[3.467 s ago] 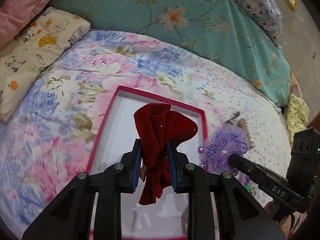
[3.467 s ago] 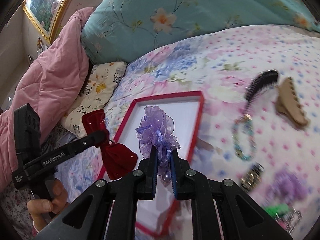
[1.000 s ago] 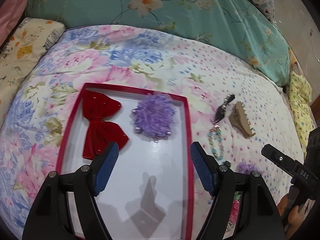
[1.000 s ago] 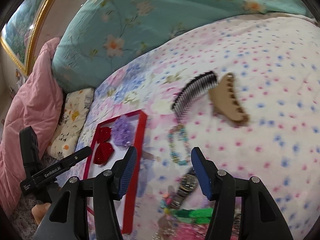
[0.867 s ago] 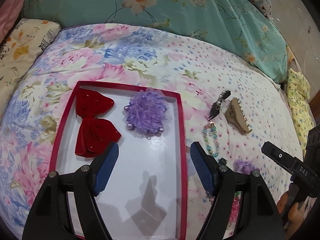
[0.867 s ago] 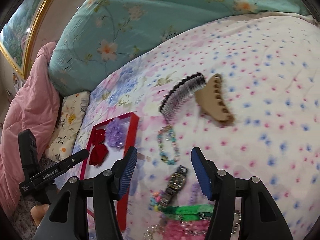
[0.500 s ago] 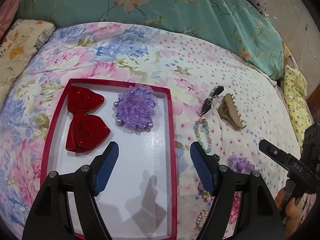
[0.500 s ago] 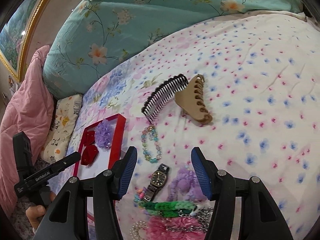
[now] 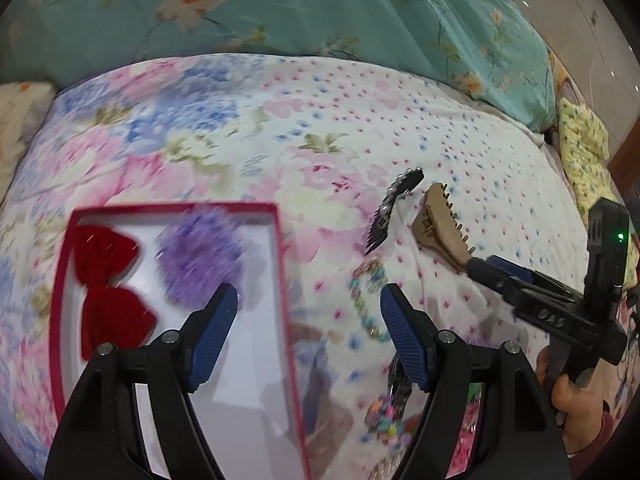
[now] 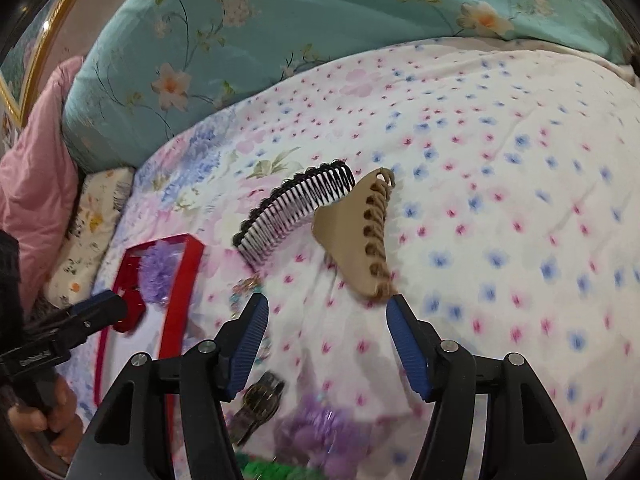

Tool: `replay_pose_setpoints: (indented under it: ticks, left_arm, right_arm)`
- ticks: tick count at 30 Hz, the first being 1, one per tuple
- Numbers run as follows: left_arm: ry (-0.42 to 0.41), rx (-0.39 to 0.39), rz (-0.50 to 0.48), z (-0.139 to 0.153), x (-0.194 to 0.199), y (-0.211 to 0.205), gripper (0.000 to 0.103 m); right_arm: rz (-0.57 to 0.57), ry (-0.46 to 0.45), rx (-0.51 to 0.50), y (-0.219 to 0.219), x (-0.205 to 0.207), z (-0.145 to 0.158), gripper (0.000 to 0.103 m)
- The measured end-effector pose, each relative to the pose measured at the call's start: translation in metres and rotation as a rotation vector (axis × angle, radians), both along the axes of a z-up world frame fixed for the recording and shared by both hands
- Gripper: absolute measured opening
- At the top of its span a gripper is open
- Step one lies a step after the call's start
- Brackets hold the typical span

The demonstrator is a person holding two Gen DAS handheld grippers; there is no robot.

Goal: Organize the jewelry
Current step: 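Grasp the black comb with the left tool while the right tool grasps the tan claw clip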

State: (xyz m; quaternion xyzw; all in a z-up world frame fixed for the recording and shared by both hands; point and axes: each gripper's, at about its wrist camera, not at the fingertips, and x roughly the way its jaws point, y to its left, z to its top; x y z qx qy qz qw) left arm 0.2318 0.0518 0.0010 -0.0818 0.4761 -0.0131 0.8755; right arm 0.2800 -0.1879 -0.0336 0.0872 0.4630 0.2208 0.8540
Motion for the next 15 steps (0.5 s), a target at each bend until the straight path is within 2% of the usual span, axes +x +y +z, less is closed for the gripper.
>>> replay_pose_setpoints:
  ticks: [3, 7, 15]
  left_arm:
    - [0.006, 0.022, -0.024, -0.006, 0.025, -0.011, 0.074]
    - [0.034, 0.002, -0.062, -0.015, 0.055, -0.025, 0.074]
    - [0.070, 0.042, -0.122, -0.034, 0.104, -0.057, 0.074]
  right_arm:
    - [0.006, 0.022, -0.040, 0.007, 0.016, -0.010, 0.066]
    - [0.007, 0.045, -0.051, 0.009, 0.033, -0.021, 0.065]
    - [0.011, 0.060, -0.030, 0.007, 0.050, -0.030, 0.065]
